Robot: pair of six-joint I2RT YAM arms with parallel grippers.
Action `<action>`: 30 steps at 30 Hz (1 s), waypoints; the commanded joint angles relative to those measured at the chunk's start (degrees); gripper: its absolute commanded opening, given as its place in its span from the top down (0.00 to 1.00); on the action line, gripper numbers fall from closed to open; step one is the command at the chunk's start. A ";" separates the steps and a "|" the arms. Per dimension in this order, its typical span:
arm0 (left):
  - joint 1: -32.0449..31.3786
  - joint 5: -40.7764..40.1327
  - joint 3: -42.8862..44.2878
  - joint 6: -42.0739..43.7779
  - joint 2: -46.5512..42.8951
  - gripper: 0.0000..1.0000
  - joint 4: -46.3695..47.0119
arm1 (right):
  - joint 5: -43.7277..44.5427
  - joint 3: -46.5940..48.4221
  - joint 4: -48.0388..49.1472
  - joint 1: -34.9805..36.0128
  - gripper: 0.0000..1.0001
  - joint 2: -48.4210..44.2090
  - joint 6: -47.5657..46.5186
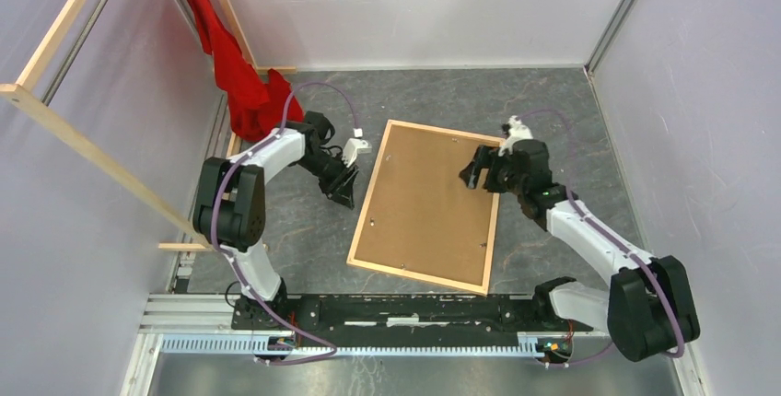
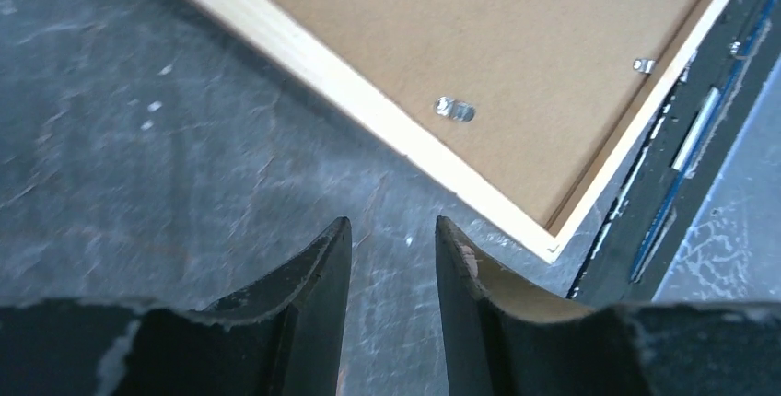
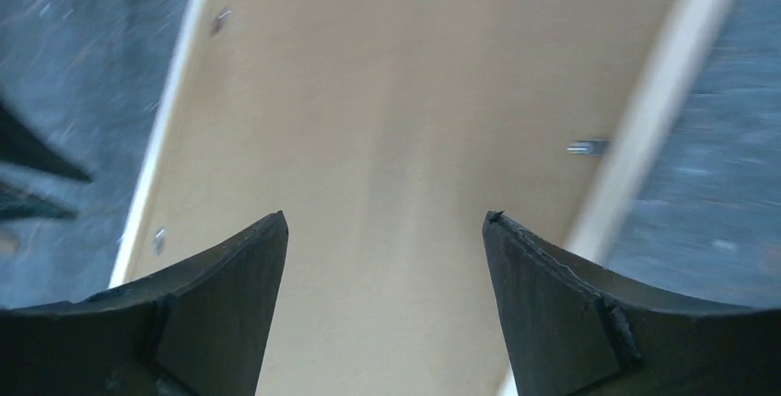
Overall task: Put the photo into the frame
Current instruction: Adjust the photo frame at the center of the board.
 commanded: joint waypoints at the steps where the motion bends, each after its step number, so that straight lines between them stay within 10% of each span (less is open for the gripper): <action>1: -1.55 6.01 1.20 -0.95 4.14 0.54 -1.62 | -2.67 -1.78 9.60 9.40 0.17 1.33 3.52; 23: -2.55 5.44 1.35 -2.43 9.96 0.71 1.01 | -4.24 6.01 27.89 34.49 0.25 26.72 11.96; 30: -1.98 5.39 2.60 1.81 7.53 0.61 -2.93 | -4.45 8.41 29.25 36.97 0.26 30.72 13.29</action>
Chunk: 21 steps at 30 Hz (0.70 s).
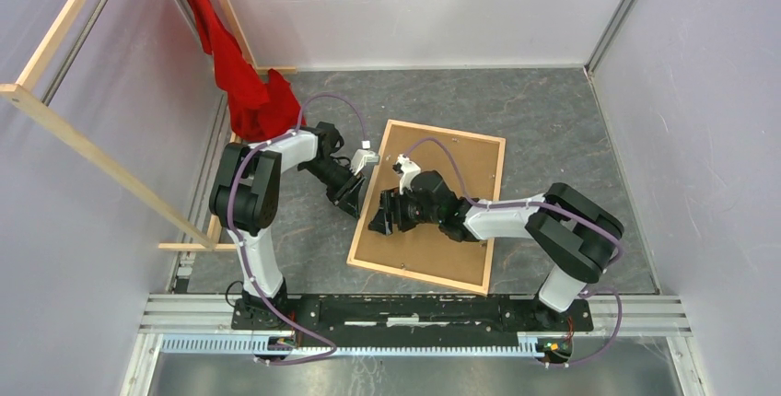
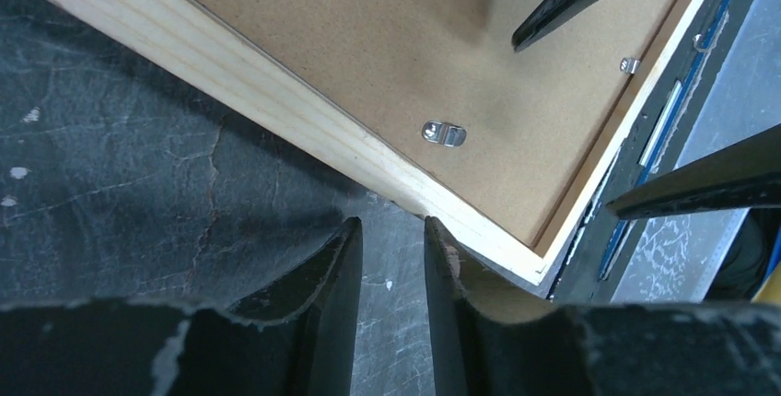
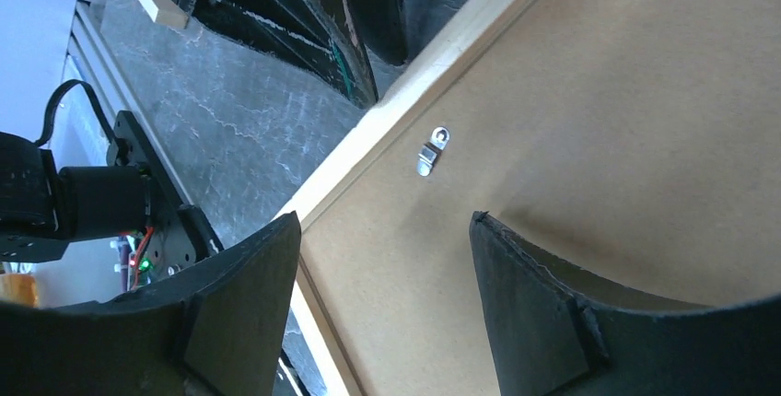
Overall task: Put the photo into the frame
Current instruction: Adjust the photo frame at the center of the board, then install the photo frame at the center of the board.
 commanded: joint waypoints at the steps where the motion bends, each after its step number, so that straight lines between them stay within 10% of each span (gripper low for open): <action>1: 0.35 1.47 2.29 3.51 -2.05 0.60 -3.45 | -0.02 2.51 3.82 0.91 0.26 1.41 1.26; 21: 0.28 5.75 4.18 3.22 1.68 0.66 -4.03 | -0.65 2.86 5.43 1.57 0.28 5.19 2.10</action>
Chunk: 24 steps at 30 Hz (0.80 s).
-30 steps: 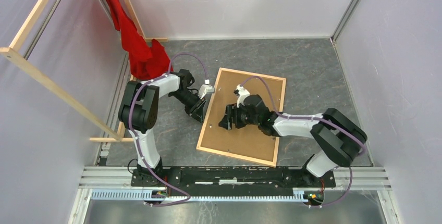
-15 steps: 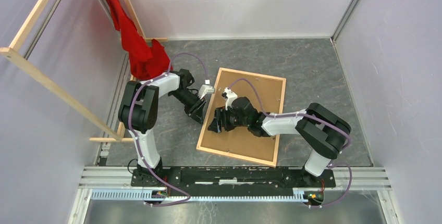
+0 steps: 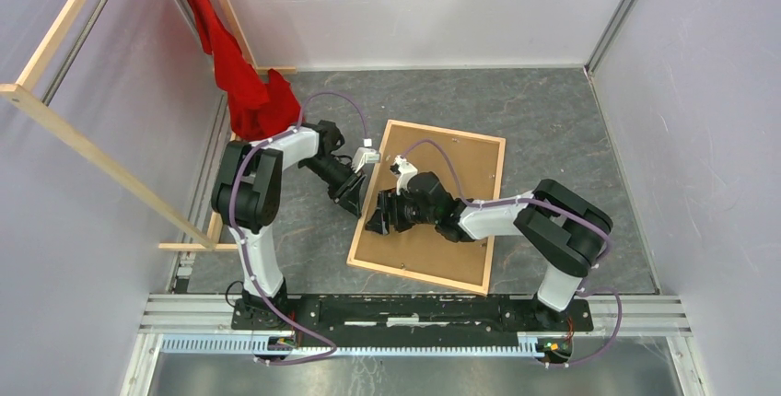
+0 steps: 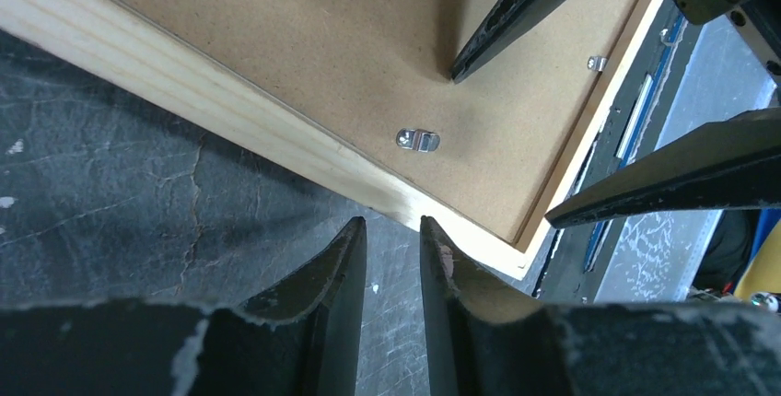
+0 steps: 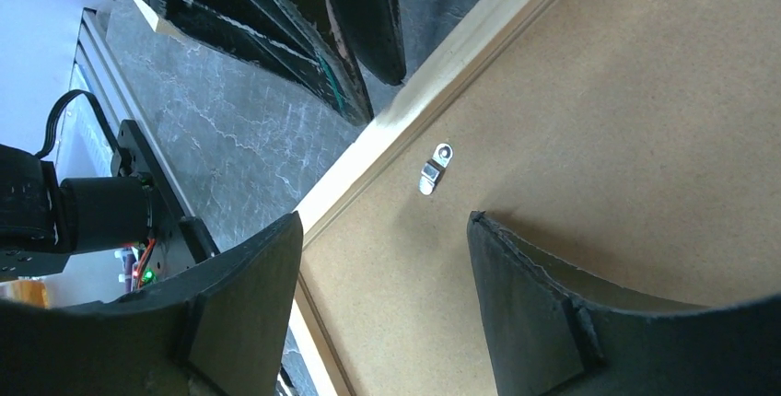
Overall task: Put the photo into the frame
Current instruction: Install the photo frame at the center of the board.
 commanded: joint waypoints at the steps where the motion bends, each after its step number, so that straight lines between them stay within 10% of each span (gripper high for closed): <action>1: 0.28 3.43 1.58 0.33 0.76 0.66 0.01 | -0.54 2.14 1.95 0.70 0.28 1.72 0.34; 24: -0.87 1.58 0.55 -2.21 2.54 0.82 2.65 | -1.49 5.26 1.43 2.07 0.30 5.55 0.94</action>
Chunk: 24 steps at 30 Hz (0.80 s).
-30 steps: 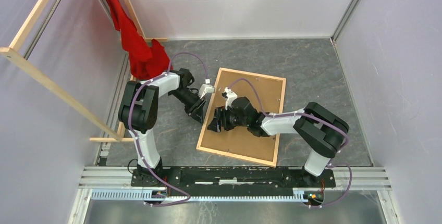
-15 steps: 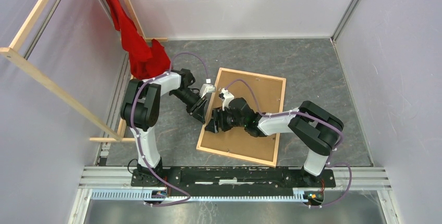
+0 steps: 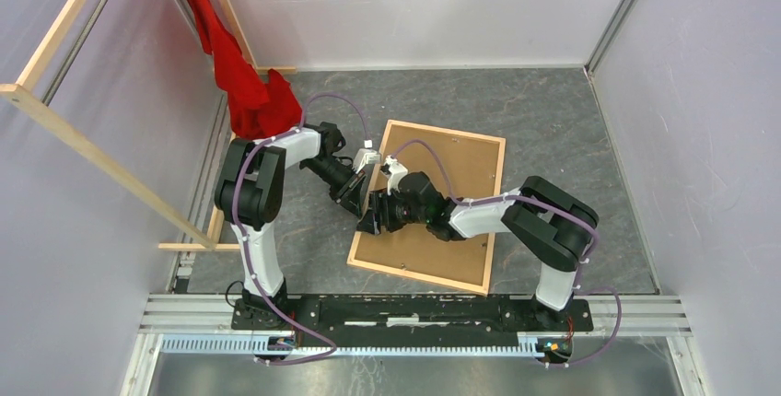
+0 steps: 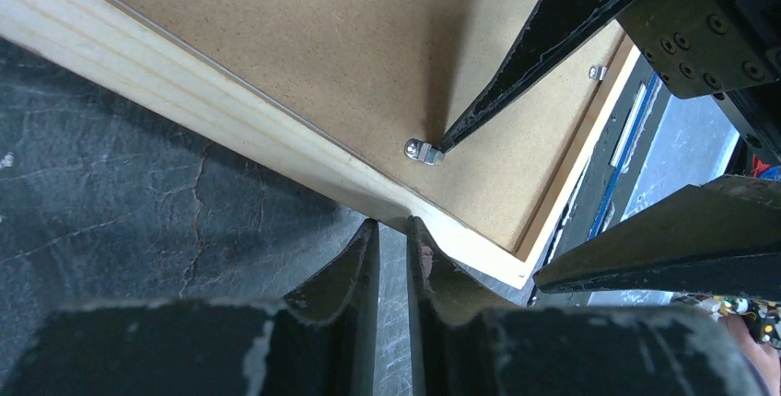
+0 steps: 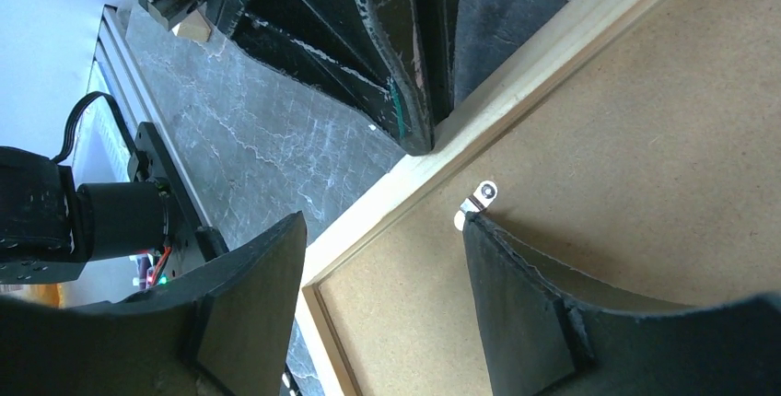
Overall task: Put the photo into the frame
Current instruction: Install the photo frame at the center of the board.
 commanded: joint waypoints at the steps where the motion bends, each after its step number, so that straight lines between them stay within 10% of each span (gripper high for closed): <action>1: -0.67 0.43 0.48 -0.83 0.39 0.82 1.56 | -0.49 1.70 -0.58 0.68 0.30 1.35 -0.03; 24: -0.67 0.39 -0.02 -0.93 0.14 0.84 1.60 | 3.62 3.04 -1.37 0.88 0.32 4.25 1.48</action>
